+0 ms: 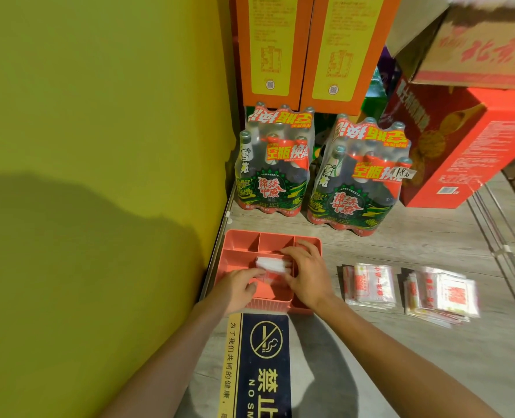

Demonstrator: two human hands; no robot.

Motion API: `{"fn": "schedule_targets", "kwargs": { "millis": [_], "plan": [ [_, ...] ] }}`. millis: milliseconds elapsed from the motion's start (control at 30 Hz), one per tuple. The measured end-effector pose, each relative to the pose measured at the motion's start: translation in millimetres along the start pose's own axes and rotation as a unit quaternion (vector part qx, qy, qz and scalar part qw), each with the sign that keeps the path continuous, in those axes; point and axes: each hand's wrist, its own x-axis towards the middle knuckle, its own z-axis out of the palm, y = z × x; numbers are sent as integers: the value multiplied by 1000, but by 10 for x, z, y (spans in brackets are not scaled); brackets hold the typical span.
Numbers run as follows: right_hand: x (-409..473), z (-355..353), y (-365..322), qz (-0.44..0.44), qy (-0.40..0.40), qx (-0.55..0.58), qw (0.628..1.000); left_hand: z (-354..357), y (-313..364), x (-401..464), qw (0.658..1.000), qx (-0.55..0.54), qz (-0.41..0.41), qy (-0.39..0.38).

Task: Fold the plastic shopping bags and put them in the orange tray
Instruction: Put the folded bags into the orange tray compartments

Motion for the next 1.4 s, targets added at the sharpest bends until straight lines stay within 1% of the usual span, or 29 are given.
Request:
{"fn": "schedule_targets", "kwargs": {
  "millis": [67,200,300,367,533,633,833,1000,1200,1400],
  "plan": [
    [-36,-47,-18,6,-11,13,1000,-11,1,-40,1000,0,9,14],
    [-63,-120,-96,6,-24,-6,1000,-26,11,-155,999,22,24,30],
    [-12,-147,-140,12,-32,-30,999,-65,37,-153,998,49,11,48],
    [29,-154,-142,20,-37,-27,999,-64,26,-104,998,38,-8,45],
    [43,-138,-145,34,-52,-11,998,-1,-38,-51,998,-32,-32,32],
    [34,-134,-148,39,-52,-5,998,-8,-24,-52,998,-35,-37,32],
    [9,-166,-158,29,-61,4,998,-81,11,-81,999,-9,-37,31],
    [-60,-234,-161,11,-68,6,998,-108,29,-184,998,33,-30,35],
    [-194,-434,-98,-9,-77,42,996,-156,90,-333,997,65,7,43],
    [-521,-871,248,-5,-18,71,997,-191,430,-314,985,128,96,62]
  ]
}}
